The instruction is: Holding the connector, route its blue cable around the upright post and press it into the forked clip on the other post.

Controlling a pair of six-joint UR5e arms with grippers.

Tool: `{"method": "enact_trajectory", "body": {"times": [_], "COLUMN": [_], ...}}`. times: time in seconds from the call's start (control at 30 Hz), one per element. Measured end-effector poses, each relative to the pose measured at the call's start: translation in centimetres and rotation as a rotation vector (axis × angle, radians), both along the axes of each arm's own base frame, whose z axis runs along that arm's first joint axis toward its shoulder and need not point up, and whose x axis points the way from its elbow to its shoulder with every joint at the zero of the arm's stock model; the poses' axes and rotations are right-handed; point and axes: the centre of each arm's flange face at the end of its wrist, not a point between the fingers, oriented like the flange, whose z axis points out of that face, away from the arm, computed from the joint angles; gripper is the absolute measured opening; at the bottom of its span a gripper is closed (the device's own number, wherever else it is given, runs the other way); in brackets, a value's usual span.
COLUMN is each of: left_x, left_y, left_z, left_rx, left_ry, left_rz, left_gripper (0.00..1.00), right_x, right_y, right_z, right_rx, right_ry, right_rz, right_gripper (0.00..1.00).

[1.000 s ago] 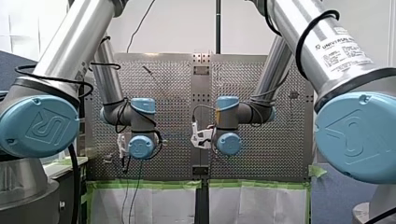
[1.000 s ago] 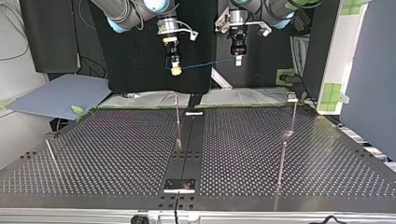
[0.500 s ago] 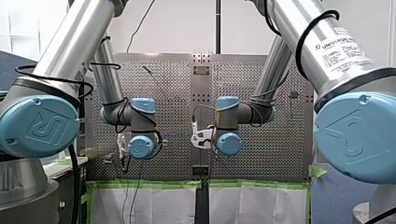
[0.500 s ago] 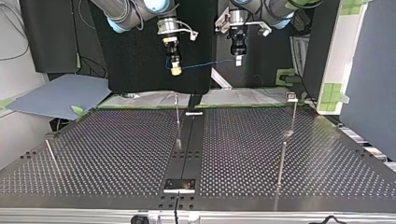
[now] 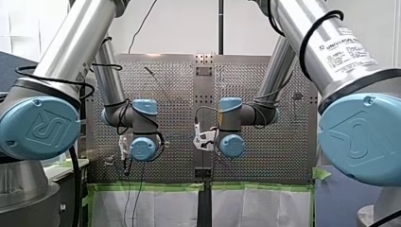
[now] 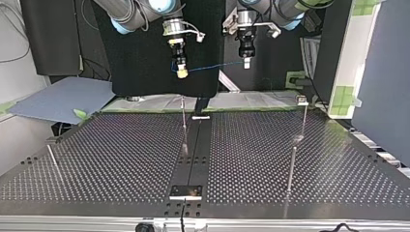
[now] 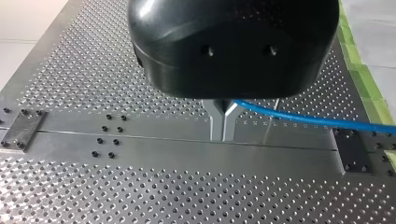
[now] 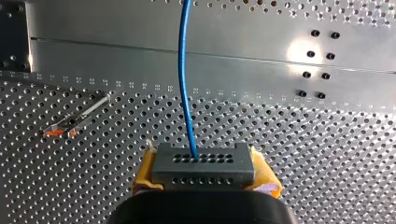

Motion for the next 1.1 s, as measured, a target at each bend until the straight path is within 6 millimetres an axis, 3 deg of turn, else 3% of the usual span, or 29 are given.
{"method": "enact_trajectory", "body": {"times": [0.7, 1.1], "left_x": [-0.2, -0.9], "left_y": [0.2, 0.8], "left_z": [0.1, 2.6], "left_rx": [0.008, 0.064], "left_ry": [0.004, 0.018], "left_rz": [0.007, 0.018], "left_gripper": [0.0, 0.0], "right_x": [-0.1, -1.6], "right_y": [-0.1, 0.9], "right_z": [-0.1, -5.4], "right_rx": [0.002, 0.122], "right_ry": [0.005, 0.141], "right_rz": [-0.004, -0.015], "right_gripper": [0.0, 0.0]}}
